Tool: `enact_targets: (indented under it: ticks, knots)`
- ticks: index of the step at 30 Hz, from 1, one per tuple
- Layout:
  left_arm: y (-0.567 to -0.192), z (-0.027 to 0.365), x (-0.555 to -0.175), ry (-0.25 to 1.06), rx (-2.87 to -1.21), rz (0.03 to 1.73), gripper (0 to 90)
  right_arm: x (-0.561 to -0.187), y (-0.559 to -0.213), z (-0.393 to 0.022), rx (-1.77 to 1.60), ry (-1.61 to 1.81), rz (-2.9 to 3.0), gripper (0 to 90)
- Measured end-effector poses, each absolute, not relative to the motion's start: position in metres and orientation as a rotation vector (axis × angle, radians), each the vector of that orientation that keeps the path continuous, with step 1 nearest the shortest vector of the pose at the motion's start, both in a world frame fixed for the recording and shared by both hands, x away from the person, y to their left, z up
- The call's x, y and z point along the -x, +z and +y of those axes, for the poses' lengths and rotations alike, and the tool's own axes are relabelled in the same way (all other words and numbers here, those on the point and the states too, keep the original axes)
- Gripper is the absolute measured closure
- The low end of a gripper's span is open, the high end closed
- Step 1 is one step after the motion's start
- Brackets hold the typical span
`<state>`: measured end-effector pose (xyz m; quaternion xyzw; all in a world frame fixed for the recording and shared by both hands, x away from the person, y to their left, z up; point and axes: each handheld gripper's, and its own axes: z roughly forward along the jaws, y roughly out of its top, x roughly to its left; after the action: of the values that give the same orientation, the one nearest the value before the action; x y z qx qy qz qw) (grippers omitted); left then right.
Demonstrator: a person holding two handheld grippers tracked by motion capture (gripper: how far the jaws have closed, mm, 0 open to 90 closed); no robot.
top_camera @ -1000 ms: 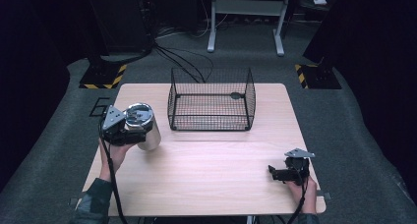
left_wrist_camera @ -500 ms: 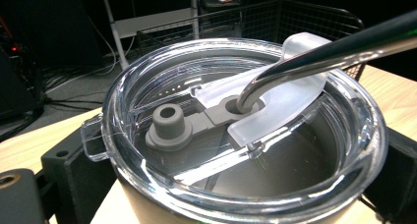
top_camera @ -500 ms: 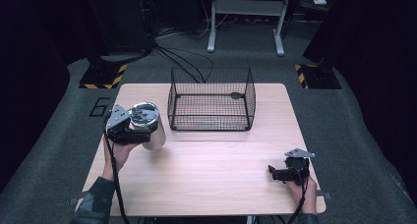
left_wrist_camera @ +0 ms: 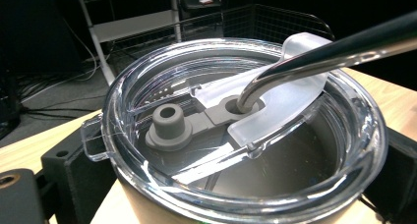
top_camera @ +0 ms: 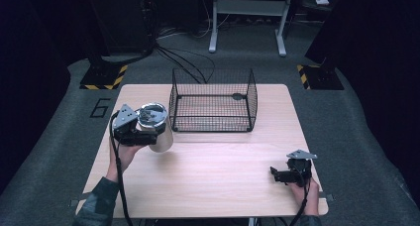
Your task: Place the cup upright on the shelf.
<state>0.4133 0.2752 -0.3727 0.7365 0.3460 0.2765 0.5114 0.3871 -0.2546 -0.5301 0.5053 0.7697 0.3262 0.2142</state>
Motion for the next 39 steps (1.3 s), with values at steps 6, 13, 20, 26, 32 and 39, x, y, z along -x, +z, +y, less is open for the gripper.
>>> enact_targets:
  ticks: [6, 13, 20, 26, 32, 39]
  knots:
    - [-0.368, 0.266, -0.414, 0.65, -1.786, 0.803, 4.1, -0.387, -0.53, -0.255, -1.397, 0.904, 2.136, 0.2]
    - [-0.365, 0.257, -0.417, 0.634, -1.793, 0.785, 4.1, -0.387, -0.53, -0.255, -1.4, 0.904, 2.136, 0.2]
    - [-0.362, 0.249, -0.42, 0.626, -1.823, 0.751, 4.1, -0.387, -0.53, -0.255, -1.401, 0.905, 2.135, 0.2]
    - [-0.354, 0.24, -0.424, 0.619, -1.833, 0.724, 4.1, -0.387, -0.53, -0.255, -1.397, 0.904, 2.136, 0.2]
    - [-0.348, 0.234, -0.426, 0.618, -1.821, 0.701, 4.0, -0.387, -0.53, -0.255, -1.4, 0.905, 2.135, 0.2]
    - [-0.342, 0.224, -0.43, 0.593, -1.821, 0.678, 4.1, -0.387, -0.53, -0.255, -1.4, 0.905, 2.135, 0.2]
